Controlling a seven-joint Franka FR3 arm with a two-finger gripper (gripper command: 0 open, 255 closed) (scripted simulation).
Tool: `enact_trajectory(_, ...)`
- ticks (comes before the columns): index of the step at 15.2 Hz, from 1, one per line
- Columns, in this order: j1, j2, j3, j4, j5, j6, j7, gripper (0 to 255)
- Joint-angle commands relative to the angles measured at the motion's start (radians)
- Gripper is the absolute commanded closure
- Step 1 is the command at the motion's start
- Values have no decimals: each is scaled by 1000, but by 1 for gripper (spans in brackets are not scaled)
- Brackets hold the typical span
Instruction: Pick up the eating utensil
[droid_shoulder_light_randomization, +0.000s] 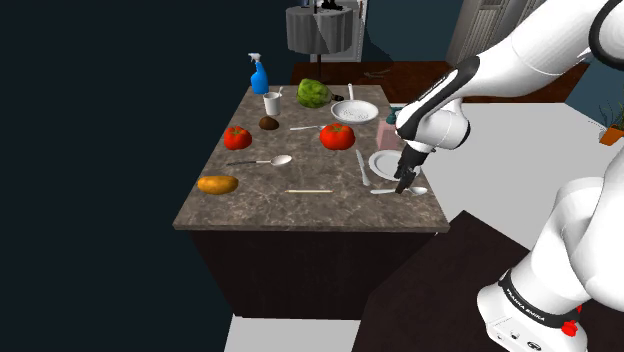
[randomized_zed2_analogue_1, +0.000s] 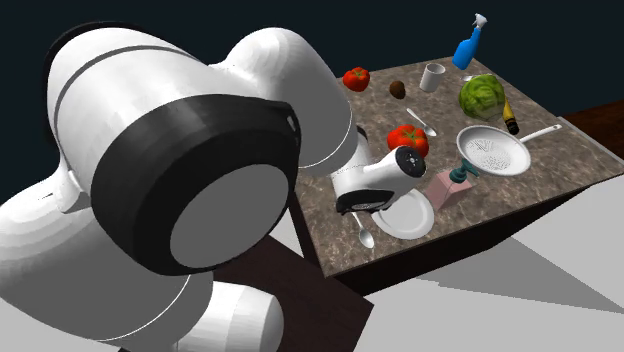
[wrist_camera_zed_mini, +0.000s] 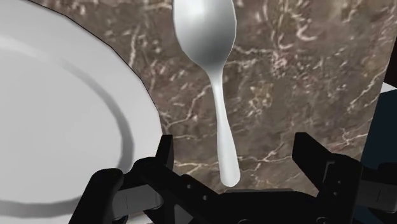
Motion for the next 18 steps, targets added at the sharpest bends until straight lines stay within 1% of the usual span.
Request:
enact_trajectory(1, -4, 40, 19, 5, 71, 14, -53, 0)
enact_trajectory(3, -13, 70, 35, 11, 120, 21, -91, 0)
enact_trajectory(5, -14, 70, 36, 11, 119, 21, -91, 0)
enact_trajectory(6, -14, 69, 35, 12, 119, 20, -91, 255)
enact_trajectory(15, -14, 70, 36, 11, 119, 21, -91, 255)
enact_trajectory(18, 3, 12, 6, -1, 26, 8, -17, 255)
